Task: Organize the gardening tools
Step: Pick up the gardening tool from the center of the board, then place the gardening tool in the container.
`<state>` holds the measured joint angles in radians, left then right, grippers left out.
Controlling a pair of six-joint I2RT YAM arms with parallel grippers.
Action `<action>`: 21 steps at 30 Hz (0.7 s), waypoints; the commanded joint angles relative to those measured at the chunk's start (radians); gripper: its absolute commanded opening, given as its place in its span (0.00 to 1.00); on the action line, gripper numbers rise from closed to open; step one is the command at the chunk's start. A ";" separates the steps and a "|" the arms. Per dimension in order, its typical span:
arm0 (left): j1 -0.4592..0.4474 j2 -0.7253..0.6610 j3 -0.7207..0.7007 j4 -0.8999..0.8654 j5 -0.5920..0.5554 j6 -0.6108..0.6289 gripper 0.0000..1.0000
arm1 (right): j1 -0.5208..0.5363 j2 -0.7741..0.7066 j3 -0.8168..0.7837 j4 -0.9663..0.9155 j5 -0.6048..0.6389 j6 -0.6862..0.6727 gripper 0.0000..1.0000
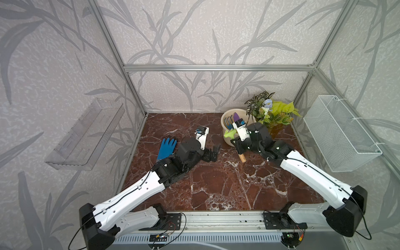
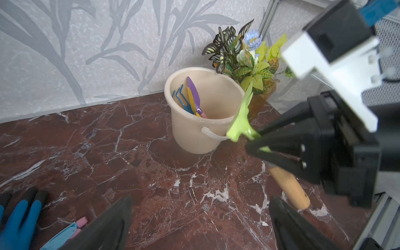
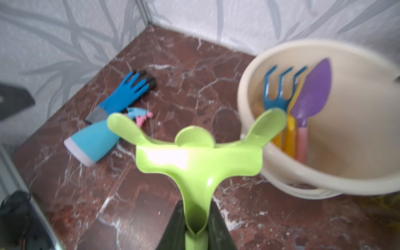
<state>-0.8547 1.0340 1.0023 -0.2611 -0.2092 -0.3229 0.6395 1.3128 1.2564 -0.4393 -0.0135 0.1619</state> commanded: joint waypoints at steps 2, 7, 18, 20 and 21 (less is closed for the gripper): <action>0.002 -0.039 -0.067 -0.011 -0.041 -0.089 1.00 | -0.045 0.084 0.145 0.101 0.102 -0.036 0.00; 0.003 -0.087 -0.137 0.017 -0.011 -0.140 1.00 | -0.100 0.242 0.282 0.211 0.171 -0.042 0.00; 0.003 -0.185 -0.209 0.009 0.008 -0.187 1.00 | -0.174 0.525 0.357 0.420 0.326 -0.075 0.00; 0.003 -0.198 -0.218 0.010 0.011 -0.189 1.00 | -0.188 0.540 0.338 0.446 0.327 -0.077 0.00; 0.003 -0.199 -0.222 0.012 0.012 -0.189 1.00 | -0.194 0.546 0.326 0.463 0.333 -0.082 0.00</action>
<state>-0.8547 0.8494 0.7967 -0.2554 -0.2070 -0.4973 0.4637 1.8771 1.5867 -0.0849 0.2684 0.0956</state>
